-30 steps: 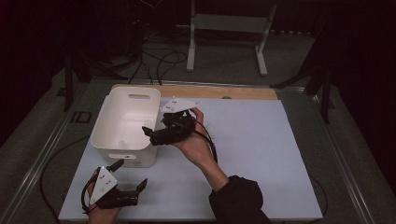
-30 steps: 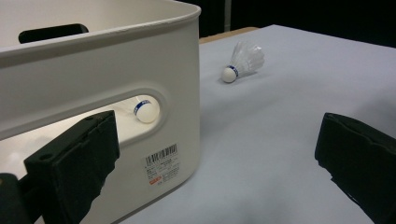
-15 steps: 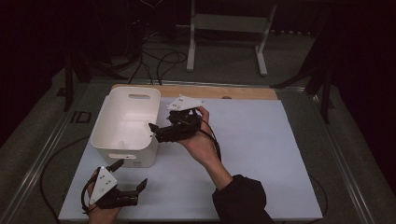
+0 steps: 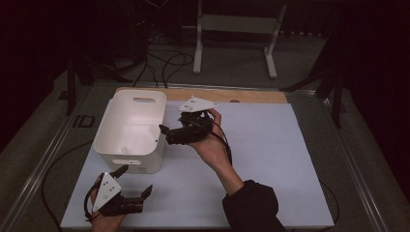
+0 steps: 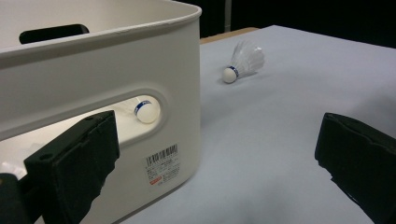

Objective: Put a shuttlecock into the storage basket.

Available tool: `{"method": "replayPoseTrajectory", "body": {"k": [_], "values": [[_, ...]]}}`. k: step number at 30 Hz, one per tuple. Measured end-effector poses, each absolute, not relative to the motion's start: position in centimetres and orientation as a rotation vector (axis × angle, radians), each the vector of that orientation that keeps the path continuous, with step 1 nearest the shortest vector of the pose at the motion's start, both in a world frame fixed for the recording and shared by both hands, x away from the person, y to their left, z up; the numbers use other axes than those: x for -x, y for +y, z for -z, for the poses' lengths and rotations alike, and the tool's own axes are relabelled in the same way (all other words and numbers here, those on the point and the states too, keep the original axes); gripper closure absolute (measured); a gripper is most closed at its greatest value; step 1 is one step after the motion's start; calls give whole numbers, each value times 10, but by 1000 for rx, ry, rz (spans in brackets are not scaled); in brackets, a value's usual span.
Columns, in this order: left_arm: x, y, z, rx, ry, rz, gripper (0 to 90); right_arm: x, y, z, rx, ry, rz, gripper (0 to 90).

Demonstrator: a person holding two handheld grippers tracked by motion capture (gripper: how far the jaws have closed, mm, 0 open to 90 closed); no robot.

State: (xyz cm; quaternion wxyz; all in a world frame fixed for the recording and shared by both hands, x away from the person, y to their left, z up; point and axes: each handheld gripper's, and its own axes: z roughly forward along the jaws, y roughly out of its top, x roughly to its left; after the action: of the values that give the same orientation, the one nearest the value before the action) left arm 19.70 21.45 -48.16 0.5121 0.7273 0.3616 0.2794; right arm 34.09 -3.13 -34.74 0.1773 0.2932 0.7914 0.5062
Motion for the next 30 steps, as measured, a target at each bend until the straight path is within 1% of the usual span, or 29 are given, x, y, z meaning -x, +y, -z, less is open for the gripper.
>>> {"method": "replayPoseTrajectory", "body": {"k": [30], "values": [[-197,215,482,-1750,871,-675,4,-349,-52,357,-898,2204,-1408,96]]}}
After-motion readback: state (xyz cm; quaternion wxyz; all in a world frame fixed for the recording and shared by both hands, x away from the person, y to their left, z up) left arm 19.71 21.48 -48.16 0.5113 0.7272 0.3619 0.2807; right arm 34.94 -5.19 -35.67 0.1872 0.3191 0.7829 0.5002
